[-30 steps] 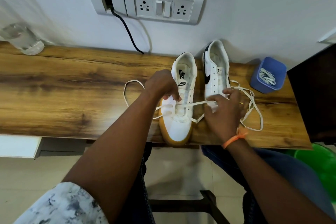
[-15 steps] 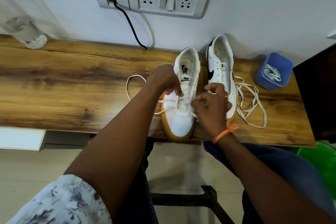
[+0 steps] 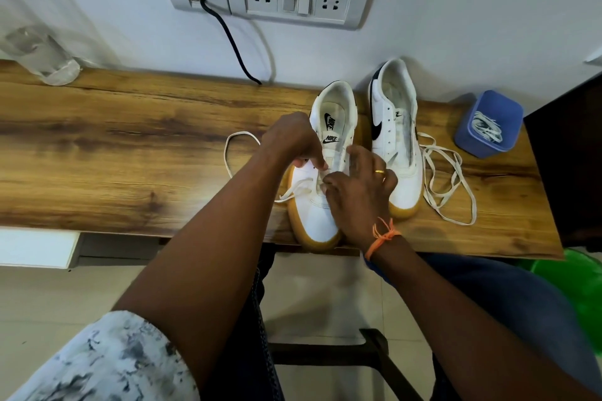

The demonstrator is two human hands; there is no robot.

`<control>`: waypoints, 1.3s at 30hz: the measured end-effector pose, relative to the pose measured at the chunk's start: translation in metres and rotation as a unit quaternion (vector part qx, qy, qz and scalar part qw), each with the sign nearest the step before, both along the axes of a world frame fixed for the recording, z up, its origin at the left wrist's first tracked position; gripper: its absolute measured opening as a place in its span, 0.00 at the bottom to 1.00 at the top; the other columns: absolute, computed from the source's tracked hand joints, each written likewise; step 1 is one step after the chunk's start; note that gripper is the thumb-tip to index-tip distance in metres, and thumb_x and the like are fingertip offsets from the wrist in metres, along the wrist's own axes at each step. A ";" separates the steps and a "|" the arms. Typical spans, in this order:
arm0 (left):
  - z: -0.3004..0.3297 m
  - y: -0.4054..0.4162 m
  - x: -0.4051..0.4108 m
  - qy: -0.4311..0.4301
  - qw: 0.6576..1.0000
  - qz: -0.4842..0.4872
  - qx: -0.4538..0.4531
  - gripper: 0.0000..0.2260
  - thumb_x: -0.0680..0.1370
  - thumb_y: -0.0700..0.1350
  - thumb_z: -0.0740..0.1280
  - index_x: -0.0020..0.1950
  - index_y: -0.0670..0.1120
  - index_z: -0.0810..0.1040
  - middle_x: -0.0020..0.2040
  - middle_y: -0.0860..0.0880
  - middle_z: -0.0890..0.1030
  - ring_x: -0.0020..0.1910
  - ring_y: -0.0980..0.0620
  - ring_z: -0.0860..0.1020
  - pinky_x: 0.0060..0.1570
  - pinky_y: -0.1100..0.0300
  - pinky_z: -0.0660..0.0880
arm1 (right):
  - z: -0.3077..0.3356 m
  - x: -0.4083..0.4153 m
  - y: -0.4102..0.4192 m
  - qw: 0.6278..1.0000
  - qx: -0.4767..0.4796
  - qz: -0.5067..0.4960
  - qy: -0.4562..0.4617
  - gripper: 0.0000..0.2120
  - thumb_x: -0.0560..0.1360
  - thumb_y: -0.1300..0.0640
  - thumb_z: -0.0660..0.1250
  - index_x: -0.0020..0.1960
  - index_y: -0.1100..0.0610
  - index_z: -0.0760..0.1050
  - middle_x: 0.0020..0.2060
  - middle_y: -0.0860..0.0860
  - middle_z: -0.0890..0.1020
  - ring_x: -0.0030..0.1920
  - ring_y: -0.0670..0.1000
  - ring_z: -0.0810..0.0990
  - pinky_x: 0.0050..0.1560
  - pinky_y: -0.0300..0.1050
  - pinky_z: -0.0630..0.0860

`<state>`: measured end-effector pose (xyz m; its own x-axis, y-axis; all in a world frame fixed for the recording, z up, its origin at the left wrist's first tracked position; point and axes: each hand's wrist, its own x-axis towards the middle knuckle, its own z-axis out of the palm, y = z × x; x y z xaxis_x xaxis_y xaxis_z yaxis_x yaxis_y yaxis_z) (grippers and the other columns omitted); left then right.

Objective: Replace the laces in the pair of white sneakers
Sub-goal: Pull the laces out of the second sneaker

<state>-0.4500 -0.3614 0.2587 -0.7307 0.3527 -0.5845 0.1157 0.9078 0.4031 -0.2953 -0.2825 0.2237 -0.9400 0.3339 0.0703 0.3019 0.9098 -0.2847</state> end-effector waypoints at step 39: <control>0.005 0.003 0.008 -0.103 0.991 0.077 0.038 0.07 0.70 0.31 0.73 0.44 0.34 0.77 0.38 0.36 0.84 0.38 0.42 0.86 0.48 0.48 0.83 | -0.004 0.001 0.016 0.958 -0.211 -0.100 0.164 0.05 0.69 0.63 0.67 0.34 0.62 0.75 0.44 0.54 0.73 0.40 0.45 0.72 0.40 0.38 0.71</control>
